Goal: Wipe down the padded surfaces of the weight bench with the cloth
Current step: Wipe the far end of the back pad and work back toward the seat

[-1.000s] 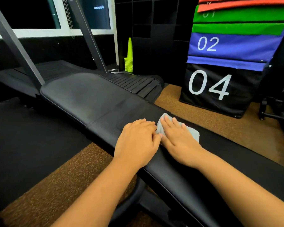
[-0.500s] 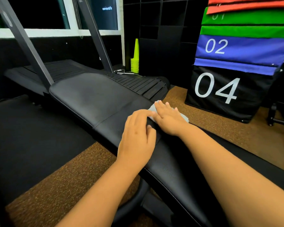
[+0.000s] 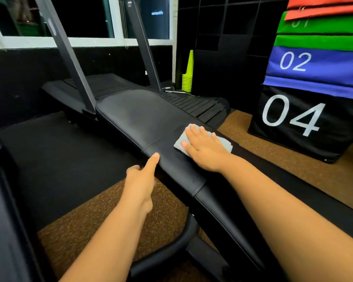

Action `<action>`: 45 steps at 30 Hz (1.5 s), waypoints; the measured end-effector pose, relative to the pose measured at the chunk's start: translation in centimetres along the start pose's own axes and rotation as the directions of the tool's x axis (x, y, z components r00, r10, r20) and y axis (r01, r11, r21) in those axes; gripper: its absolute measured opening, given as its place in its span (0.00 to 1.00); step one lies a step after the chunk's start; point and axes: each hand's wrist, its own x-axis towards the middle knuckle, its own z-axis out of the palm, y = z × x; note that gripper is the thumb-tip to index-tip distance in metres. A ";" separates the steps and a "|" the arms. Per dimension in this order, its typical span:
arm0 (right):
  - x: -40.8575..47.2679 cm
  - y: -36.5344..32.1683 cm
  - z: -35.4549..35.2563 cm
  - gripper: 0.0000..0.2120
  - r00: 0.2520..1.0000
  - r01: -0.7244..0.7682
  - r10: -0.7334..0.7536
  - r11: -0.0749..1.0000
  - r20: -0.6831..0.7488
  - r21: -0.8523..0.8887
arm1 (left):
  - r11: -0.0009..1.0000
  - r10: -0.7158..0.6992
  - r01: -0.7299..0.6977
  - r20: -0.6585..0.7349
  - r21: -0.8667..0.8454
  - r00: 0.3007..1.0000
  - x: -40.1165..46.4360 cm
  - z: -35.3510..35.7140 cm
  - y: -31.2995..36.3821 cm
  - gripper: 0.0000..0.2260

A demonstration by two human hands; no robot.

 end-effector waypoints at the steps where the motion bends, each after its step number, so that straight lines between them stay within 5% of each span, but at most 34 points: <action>1: -0.5 -0.5 0.2 0.28 1.000 0.028 -0.028 1.000 -0.001 -0.006 | 0.999 -0.010 0.011 0.036 -0.038 0.999 0.5 -0.2 -0.2 0.53; 6: -6.1 -1.0 1.2 0.31 0.979 0.200 -0.199 0.979 0.035 -0.031 | 0.993 0.024 -0.009 0.123 -0.119 0.992 2.2 -0.9 -0.5 0.31; 13: -3.8 -3.0 1.1 0.31 0.987 0.159 -0.157 0.986 0.045 -0.040 | 0.990 0.056 -0.029 0.199 -0.139 0.978 1.4 -1.5 0.1 0.52; 17: -2.0 -4.1 0.9 0.31 0.988 0.153 -0.152 0.988 0.017 -0.018 | 0.989 0.044 -0.014 0.210 -0.145 0.977 1.0 -1.4 0.2 0.32; 22: -5.2 -3.4 1.4 0.31 0.976 0.219 -0.217 0.974 0.030 -0.062 | 0.990 0.038 -0.008 0.215 -0.141 0.976 1.2 -1.3 0.4 0.40; 25: -6.3 -3.1 1.5 0.30 0.972 0.236 -0.233 0.970 0.041 -0.060 | 0.990 0.045 -0.014 0.222 -0.143 0.974 1.2 -1.3 0.3 0.30; 28: -4.9 -3.0 1.1 0.29 0.974 0.220 -0.219 0.976 0.054 -0.010 | 0.988 0.045 -0.013 0.213 -0.152 0.976 1.3 -1.2 -0.1 0.38; 32: -0.6 -1.4 0.3 0.28 0.994 0.102 -0.104 0.993 0.022 0.057 | 0.984 0.056 -0.016 0.219 -0.177 0.974 0.8 -1.0 -0.1 0.18; 37: 1.2 -1.5 0.0 0.28 1.000 -0.001 0.001 0.999 0.001 0.038 | 0.984 0.084 -0.053 0.177 -0.169 0.981 0.3 -0.7 0.1 0.29; 41: -2.0 -3.0 1.2 0.29 0.991 0.134 -0.134 0.991 -0.004 0.023 | 0.986 0.083 -0.056 0.171 -0.155 0.982 0.0 -0.8 0.2 0.25; 45: -1.7 -2.0 0.9 0.28 0.992 0.124 -0.124 0.991 0.005 0.049 | 0.984 0.110 -0.081 0.185 -0.157 0.977 -0.4 -0.8 0.3 0.06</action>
